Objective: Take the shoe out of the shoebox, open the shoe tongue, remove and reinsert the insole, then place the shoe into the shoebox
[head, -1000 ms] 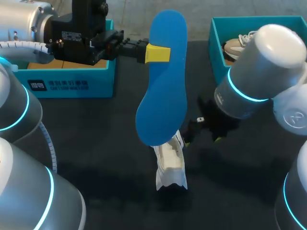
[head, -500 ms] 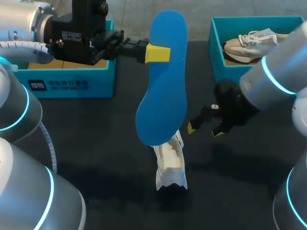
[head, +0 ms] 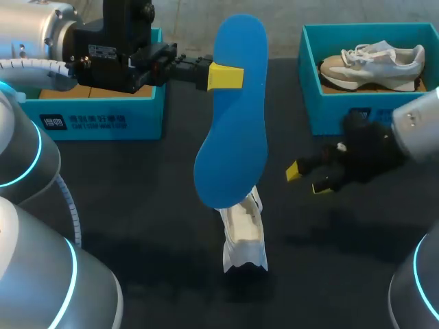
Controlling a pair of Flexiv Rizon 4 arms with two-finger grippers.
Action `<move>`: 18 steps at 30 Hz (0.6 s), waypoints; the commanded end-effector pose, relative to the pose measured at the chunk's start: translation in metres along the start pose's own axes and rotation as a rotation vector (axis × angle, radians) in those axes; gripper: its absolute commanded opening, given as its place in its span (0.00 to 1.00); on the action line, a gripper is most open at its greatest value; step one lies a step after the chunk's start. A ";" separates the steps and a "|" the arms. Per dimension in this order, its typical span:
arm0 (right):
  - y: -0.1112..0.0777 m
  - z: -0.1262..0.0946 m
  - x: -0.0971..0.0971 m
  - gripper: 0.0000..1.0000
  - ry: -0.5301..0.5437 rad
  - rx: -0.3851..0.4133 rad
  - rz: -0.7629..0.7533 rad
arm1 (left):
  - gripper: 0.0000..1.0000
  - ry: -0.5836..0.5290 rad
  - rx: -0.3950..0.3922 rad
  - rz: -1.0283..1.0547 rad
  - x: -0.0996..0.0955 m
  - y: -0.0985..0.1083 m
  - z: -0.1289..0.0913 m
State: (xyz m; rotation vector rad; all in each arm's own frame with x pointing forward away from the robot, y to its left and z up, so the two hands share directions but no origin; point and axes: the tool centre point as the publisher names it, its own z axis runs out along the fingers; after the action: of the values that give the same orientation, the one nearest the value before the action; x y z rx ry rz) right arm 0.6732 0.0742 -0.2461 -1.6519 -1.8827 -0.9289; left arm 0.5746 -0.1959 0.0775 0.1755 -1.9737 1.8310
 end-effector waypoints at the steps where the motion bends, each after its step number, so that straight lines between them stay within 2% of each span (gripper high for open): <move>1: 0.000 -0.012 0.002 1.00 0.061 -0.015 0.007 | 0.00 -0.001 -0.002 -0.001 0.000 0.000 0.001; 8: 0.014 -0.018 0.017 1.00 0.181 -0.007 0.009 | 0.00 -0.001 -0.002 -0.001 0.000 0.000 0.001; 13: 0.019 -0.021 0.024 1.00 0.220 0.003 0.033 | 0.00 -0.001 -0.002 -0.001 0.000 0.000 0.001; 18: 0.020 -0.021 0.026 1.00 0.216 0.014 0.035 | 0.00 -0.001 -0.002 -0.001 0.000 0.000 0.001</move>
State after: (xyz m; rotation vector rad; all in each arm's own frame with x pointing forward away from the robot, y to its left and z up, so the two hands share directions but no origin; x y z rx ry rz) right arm 0.6823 0.0737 -0.2097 -1.5066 -1.7022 -1.0426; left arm 0.5746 -0.1959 0.0775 0.1756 -1.9737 1.8310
